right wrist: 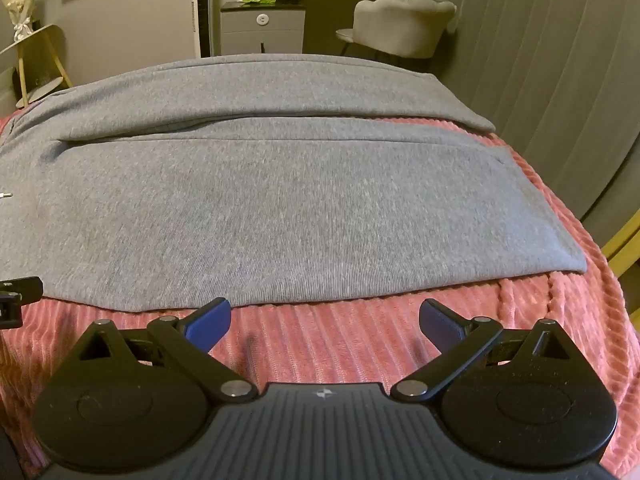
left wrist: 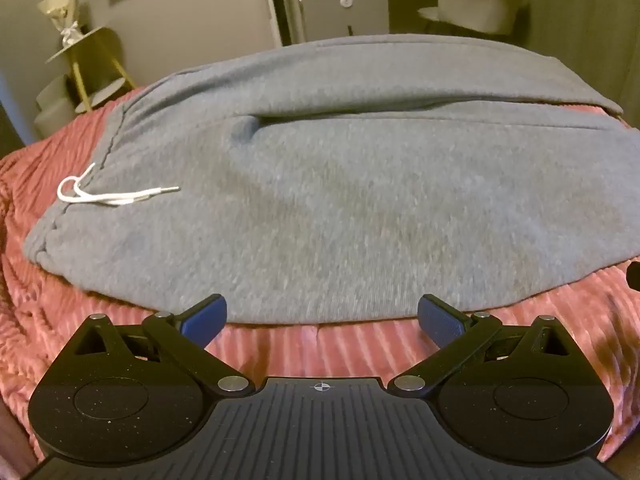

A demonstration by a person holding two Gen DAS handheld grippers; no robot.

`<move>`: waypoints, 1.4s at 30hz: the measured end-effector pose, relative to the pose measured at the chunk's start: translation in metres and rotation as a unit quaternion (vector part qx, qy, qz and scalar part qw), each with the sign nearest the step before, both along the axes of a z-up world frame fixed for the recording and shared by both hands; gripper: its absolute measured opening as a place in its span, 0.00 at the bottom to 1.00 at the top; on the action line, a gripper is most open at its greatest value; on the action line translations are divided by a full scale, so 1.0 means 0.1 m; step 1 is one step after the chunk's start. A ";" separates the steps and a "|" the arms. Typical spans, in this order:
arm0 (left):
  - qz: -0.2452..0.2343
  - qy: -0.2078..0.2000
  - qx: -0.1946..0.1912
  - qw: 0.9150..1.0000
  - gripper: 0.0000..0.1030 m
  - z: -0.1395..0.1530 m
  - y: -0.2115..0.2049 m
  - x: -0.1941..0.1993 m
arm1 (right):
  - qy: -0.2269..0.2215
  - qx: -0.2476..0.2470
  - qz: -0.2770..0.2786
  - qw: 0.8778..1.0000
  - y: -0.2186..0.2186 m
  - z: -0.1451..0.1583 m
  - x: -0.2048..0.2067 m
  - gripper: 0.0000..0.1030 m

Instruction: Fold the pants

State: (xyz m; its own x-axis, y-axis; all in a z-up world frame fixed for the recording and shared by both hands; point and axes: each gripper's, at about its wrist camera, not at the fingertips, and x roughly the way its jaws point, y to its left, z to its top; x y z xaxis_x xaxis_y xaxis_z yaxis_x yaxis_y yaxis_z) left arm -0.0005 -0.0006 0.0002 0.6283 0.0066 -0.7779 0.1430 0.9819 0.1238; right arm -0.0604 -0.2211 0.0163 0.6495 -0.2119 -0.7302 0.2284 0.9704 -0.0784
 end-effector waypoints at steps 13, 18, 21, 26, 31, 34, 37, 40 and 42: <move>0.002 0.004 -0.002 1.000 1.00 0.01 0.00 0.00 | 0.000 0.001 0.000 1.000 0.00 0.00 0.00 0.97; 0.001 0.005 -0.003 1.000 1.00 -0.02 0.02 -0.01 | 0.001 0.001 0.000 1.000 0.00 0.00 0.00 0.97; 0.000 0.006 -0.003 1.000 1.00 -0.03 0.01 -0.01 | 0.001 0.001 0.000 1.000 0.00 0.00 0.00 0.97; 0.001 0.009 -0.004 1.000 1.00 -0.04 0.01 0.00 | 0.001 0.001 0.000 1.000 0.00 0.00 0.01 0.97; 0.001 0.010 -0.003 1.000 1.00 -0.04 0.01 0.00 | 0.001 0.001 0.000 1.000 0.00 0.00 0.00 0.97; 0.001 0.010 -0.004 1.000 1.00 -0.04 0.01 0.00 | 0.001 0.000 0.000 1.000 0.00 0.00 0.00 0.97; 0.000 0.010 -0.003 1.000 1.00 -0.04 0.01 0.00 | 0.001 0.000 0.000 1.000 0.00 0.00 0.00 0.97; 0.000 0.010 -0.004 1.000 1.00 -0.05 0.01 0.00 | 0.001 0.001 0.000 1.000 0.00 0.00 0.00 0.97; -0.001 0.011 -0.004 1.000 1.00 -0.07 0.01 0.00 | 0.001 0.000 0.000 1.000 0.00 0.00 0.00 0.97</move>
